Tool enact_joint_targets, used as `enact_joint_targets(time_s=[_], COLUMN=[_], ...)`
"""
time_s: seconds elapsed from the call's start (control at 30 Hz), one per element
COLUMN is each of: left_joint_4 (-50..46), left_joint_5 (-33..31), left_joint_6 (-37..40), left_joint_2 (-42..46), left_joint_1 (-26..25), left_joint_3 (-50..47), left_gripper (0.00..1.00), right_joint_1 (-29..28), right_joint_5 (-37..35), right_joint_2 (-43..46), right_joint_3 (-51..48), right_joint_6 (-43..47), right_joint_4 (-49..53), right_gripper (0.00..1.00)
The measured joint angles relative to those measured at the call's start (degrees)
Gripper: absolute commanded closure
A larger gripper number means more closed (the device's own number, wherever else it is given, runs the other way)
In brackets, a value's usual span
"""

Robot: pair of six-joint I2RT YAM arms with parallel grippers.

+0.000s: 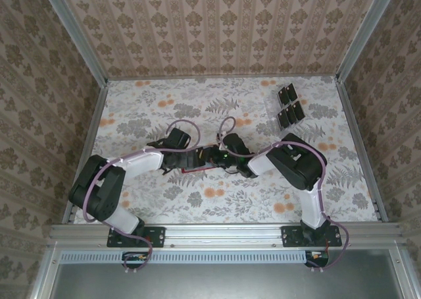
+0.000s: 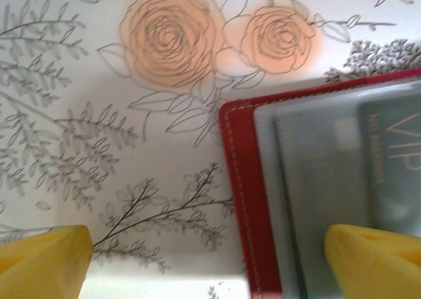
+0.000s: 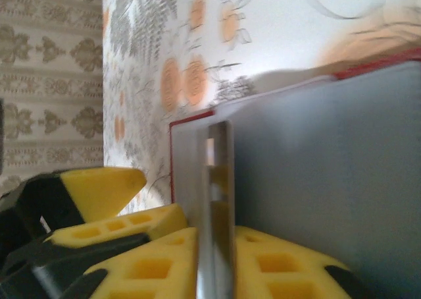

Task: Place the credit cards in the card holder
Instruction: Insert the credit card into the card slot.

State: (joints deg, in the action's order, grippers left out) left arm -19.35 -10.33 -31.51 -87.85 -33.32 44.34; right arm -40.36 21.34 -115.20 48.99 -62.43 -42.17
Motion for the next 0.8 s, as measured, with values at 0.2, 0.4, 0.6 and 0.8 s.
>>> enact_joint_targets(time_s=[0.2, 0.4, 0.6, 0.8], left_joint_4=[-3.48, -5.14, -5.92, -6.40], left_joint_5=[0.22, 0.24, 0.17, -0.26], left_joint_6=[-1.20, -2.19, -3.48, -4.92], left_joint_2=[3.15, 4.00, 3.37, 1.90], left_joint_1=[3.34, 5.35, 5.81, 6.45], left_joint_3=[0.00, -0.31, -0.81, -0.87], left_gripper=[0.00, 0.00, 0.00, 0.00], right_joint_1=[-0.22, -0.22, -0.22, -0.22], right_joint_5=[0.07, -0.33, -2.95, -6.62], right_joint_2=[3.34, 5.14, 5.70, 5.60], right_joint_3=[3.67, 8.39, 14.34, 20.37], right_joint_6=[4.57, 10.38, 17.14, 22.64], right_joint_4=[11.54, 25.64, 39.47, 49.48], right_gripper=[0.40, 0.37, 0.54, 0.80])
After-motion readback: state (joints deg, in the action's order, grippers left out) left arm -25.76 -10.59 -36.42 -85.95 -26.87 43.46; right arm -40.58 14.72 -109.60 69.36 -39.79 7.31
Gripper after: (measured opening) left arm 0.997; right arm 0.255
